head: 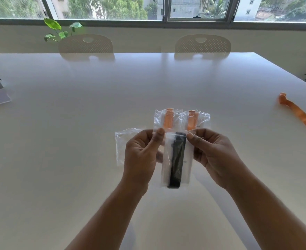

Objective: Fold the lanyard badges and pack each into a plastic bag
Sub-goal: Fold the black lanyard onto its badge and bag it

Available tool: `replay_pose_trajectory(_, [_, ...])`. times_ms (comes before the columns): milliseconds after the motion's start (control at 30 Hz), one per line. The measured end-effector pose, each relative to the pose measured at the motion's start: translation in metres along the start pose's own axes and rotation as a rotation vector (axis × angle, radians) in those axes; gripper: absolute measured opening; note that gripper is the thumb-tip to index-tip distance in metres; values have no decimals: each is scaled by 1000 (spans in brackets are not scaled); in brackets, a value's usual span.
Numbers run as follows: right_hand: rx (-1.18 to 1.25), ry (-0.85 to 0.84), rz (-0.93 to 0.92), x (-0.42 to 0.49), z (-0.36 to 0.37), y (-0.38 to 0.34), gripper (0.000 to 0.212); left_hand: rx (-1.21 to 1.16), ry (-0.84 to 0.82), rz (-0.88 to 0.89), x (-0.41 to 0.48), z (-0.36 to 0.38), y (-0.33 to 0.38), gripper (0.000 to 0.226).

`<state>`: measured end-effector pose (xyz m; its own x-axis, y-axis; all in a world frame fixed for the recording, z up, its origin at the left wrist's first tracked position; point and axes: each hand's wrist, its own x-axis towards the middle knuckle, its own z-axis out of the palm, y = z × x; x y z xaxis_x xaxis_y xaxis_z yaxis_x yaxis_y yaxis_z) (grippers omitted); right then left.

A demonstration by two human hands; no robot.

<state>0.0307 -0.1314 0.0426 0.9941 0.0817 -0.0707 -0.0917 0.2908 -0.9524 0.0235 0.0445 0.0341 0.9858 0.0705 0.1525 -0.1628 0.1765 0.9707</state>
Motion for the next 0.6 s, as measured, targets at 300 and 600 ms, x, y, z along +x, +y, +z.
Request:
replay_pose_trajectory(300, [45, -21, 52, -1, 4, -1, 28, -43, 8, 4, 2, 1, -2, 26])
replay_pose_trajectory(600, [104, -62, -44, -3, 3, -4, 22, 99, 167, 137, 2, -1, -5, 48])
